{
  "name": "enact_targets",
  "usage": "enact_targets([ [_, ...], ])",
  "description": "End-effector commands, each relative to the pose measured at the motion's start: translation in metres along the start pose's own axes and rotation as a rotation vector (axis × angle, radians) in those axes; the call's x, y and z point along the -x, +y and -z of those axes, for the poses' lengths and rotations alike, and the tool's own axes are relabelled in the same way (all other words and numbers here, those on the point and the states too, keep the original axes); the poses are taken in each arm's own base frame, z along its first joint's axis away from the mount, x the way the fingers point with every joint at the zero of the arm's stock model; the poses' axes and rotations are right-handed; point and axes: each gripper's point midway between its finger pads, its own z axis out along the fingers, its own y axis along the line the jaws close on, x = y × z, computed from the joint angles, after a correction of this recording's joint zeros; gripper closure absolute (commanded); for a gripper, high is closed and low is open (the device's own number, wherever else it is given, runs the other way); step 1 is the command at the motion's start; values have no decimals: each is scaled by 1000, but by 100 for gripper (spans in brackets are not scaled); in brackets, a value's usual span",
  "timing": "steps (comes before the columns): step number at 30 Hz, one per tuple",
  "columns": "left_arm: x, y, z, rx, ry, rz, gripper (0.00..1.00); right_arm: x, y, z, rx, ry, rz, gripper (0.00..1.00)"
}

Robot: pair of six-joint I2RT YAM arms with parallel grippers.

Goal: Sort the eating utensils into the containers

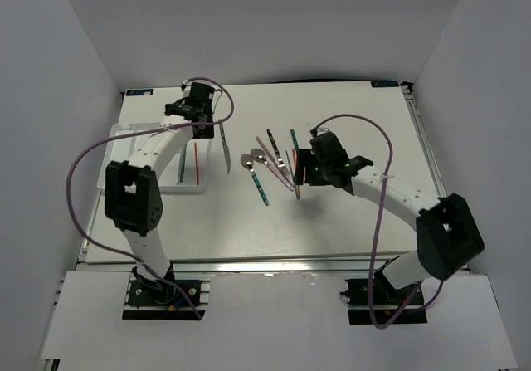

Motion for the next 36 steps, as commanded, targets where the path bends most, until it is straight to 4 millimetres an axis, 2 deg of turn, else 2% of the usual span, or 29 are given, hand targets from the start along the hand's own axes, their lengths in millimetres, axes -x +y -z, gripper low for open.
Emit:
enact_targets([
  [1,14,34,59,-10,-93,125,2,38,-12,-6,-130,-74,13,34],
  [2,20,47,83,-30,-150,174,2,34,-15,-16,-154,-47,19,45],
  [3,0,50,83,-29,-133,180,2,34,-16,-21,-162,-35,25,50],
  [5,-11,55,97,-71,-179,221,2,39,-13,-33,-164,-27,45,56],
  [6,-31,62,106,-93,-197,237,2,42,-11,-37,-157,-26,51,58],
  [7,-39,65,110,-115,-214,249,2,48,-9,-40,-154,-38,61,59],
  [8,-42,63,115,-150,-245,265,2,58,-5,-47,-155,-47,72,60],
  [9,-45,73,129,-166,-297,297,2,63,-6,-50,-169,-48,81,61],
  [10,-64,72,121,-164,-285,289,2,58,-10,-62,-190,-12,92,63],
  [11,-70,75,123,-165,-292,292,2,61,-9,-66,-197,-5,100,64],
  [12,-74,78,124,-162,-303,305,2,76,-2,-69,-189,-24,112,66],
  [13,-79,81,128,-170,-316,325,2,69,-6,-81,-209,14,126,67],
  [14,-80,76,131,-211,-321,328,2,82,-4,-83,-220,-10,124,67],
  [16,-81,73,135,-240,-328,332,2,77,-8,-97,-237,21,141,68],
  [21,-86,60,134,-269,-302,298,2,81,-18,-117,-263,36,145,72],
  [22,-86,59,134,-269,-298,294,2,77,-22,-124,-271,53,152,72],
  [30,-87,48,135,-311,-291,270,2,79,-33,-137,-310,63,183,74],
  [36,-87,48,135,-310,-290,268,2,64,-42,-151,-299,126,187,76],
])
